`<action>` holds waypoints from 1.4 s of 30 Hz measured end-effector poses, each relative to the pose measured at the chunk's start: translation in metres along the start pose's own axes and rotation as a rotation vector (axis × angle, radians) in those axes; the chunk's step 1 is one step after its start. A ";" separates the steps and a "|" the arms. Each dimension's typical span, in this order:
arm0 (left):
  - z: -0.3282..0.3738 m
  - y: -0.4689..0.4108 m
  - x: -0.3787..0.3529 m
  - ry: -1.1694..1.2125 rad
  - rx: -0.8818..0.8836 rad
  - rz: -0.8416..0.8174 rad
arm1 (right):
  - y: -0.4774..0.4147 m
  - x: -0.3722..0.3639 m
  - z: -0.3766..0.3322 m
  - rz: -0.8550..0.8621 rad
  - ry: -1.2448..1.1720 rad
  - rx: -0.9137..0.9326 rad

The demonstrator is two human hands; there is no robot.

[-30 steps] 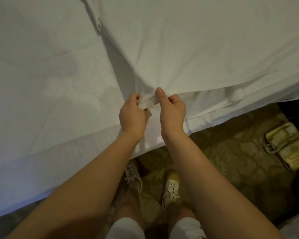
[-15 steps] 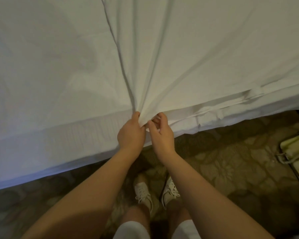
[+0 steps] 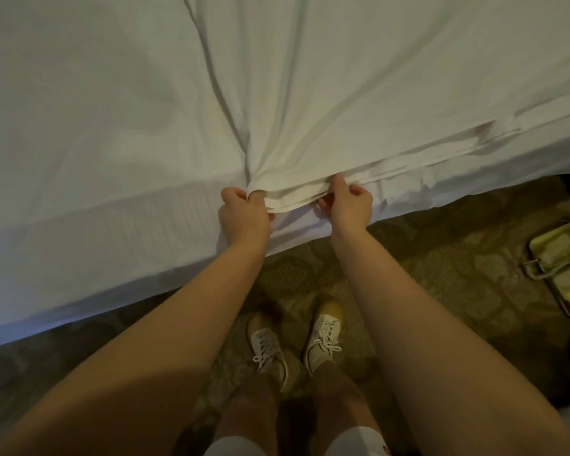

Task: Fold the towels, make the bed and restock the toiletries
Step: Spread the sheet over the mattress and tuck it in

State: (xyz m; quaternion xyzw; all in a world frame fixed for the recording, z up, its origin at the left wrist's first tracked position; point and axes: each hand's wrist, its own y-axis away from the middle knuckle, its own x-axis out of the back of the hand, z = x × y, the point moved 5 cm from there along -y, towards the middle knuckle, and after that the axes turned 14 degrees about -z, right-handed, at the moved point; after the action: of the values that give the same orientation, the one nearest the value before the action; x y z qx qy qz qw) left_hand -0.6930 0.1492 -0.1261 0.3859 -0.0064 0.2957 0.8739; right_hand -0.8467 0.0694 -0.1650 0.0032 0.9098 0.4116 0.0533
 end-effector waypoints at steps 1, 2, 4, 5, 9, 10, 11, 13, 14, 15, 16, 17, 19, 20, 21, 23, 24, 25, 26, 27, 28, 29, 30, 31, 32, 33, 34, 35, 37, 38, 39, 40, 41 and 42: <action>-0.002 -0.004 -0.005 0.053 0.030 -0.016 | -0.004 0.001 -0.002 0.027 -0.080 -0.012; -0.004 -0.007 -0.008 0.057 0.041 -0.025 | -0.007 0.003 -0.004 0.068 -0.120 -0.007; -0.008 -0.008 -0.009 -0.026 0.011 -0.021 | -0.009 0.009 -0.010 0.149 -0.140 0.026; -0.010 -0.007 -0.008 -0.076 -0.020 -0.020 | -0.011 0.012 -0.012 0.178 -0.139 0.046; -0.001 0.002 0.006 -0.305 -0.212 -0.011 | -0.010 0.020 -0.026 0.212 0.018 0.129; 0.003 0.006 0.009 -0.350 -0.273 -0.008 | -0.007 0.022 -0.029 0.204 0.088 0.166; 0.006 0.011 0.013 -0.392 -0.334 -0.002 | -0.003 0.025 -0.030 0.191 0.136 0.203; 0.003 0.018 0.022 -0.487 -0.397 0.014 | 0.009 0.029 -0.020 0.180 0.169 0.224; -0.002 0.017 0.026 -0.540 -0.395 0.010 | 0.013 0.031 -0.011 0.172 0.164 0.188; -0.006 0.014 0.029 -0.611 -0.391 -0.016 | 0.014 0.031 -0.001 0.165 0.141 0.132; -0.010 0.010 0.030 -0.704 -0.389 -0.061 | 0.014 0.031 0.006 0.174 0.130 0.096; -0.012 0.006 0.029 -0.807 -0.388 -0.109 | 0.015 0.032 0.007 0.197 0.180 0.110; -0.012 -0.001 0.026 -0.981 -0.397 -0.145 | 0.018 0.032 -0.003 0.228 0.360 0.257; -0.009 -0.001 0.025 -1.038 -0.425 -0.117 | 0.021 0.030 -0.010 0.221 0.427 0.333; -0.006 0.000 0.024 -1.092 -0.462 -0.070 | 0.021 0.028 -0.017 0.202 0.466 0.377; -0.001 0.002 0.017 -1.192 -0.532 0.015 | 0.015 0.025 -0.024 0.159 0.482 0.377; 0.001 0.003 0.011 -1.225 -0.612 0.046 | 0.011 0.023 -0.027 0.139 0.435 0.355; 0.005 0.004 0.004 -1.253 -0.725 0.081 | 0.006 0.022 -0.030 0.132 0.375 0.320; 0.009 0.004 -0.004 -1.284 -0.822 0.107 | 0.000 0.022 -0.034 0.141 0.325 0.286; 0.010 0.002 -0.011 -1.318 -0.876 0.107 | -0.006 0.023 -0.037 0.156 0.289 0.260; 0.011 -0.002 -0.016 -1.350 -0.893 0.083 | -0.010 0.023 -0.042 0.170 0.239 0.249; 0.012 -0.006 -0.020 -1.378 -0.891 0.050 | -0.014 0.024 -0.048 0.181 0.188 0.238; 0.012 -0.009 -0.023 -1.407 -0.876 0.020 | -0.020 0.025 -0.053 0.184 0.100 0.222; 0.013 -0.011 -0.025 -1.436 -0.855 0.006 | -0.026 0.026 -0.056 0.168 -0.018 0.192; 0.015 -0.013 -0.025 -1.457 -0.834 0.003 | -0.032 0.026 -0.059 0.128 -0.137 0.167; 0.017 -0.015 -0.025 -1.455 -0.813 0.002 | -0.036 0.025 -0.063 0.074 -0.207 0.154; 0.020 -0.017 -0.024 -1.427 -0.796 0.007 | -0.039 0.024 -0.068 0.027 -0.208 0.140; 0.024 -0.018 -0.022 -1.378 -0.795 0.018 | -0.042 0.024 -0.073 -0.010 -0.200 0.129; 0.026 -0.018 -0.014 -1.260 -0.852 0.030 | -0.047 0.028 -0.080 -0.028 -0.175 0.148; 0.023 -0.016 -0.011 -1.231 -0.902 0.021 | -0.047 0.033 -0.082 0.013 -0.134 0.172; 0.021 -0.012 -0.010 -1.228 -0.951 0.012 | -0.046 0.041 -0.081 0.073 -0.059 0.194; 0.017 -0.009 -0.009 -1.250 -0.977 -0.001 | -0.042 0.048 -0.076 0.128 0.043 0.199; 0.014 -0.008 -0.010 -1.290 -0.963 -0.016 | -0.039 0.055 -0.069 0.160 0.138 0.186; 0.010 -0.010 -0.011 -1.335 -0.927 -0.023 | -0.035 0.060 -0.060 0.163 0.218 0.161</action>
State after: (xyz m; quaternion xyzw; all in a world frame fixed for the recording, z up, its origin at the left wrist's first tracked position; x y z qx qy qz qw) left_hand -0.6948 0.1311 -0.1283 0.0799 -0.6439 -0.0384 0.7599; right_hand -0.9106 0.0044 -0.1572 0.0367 0.9369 0.3383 -0.0800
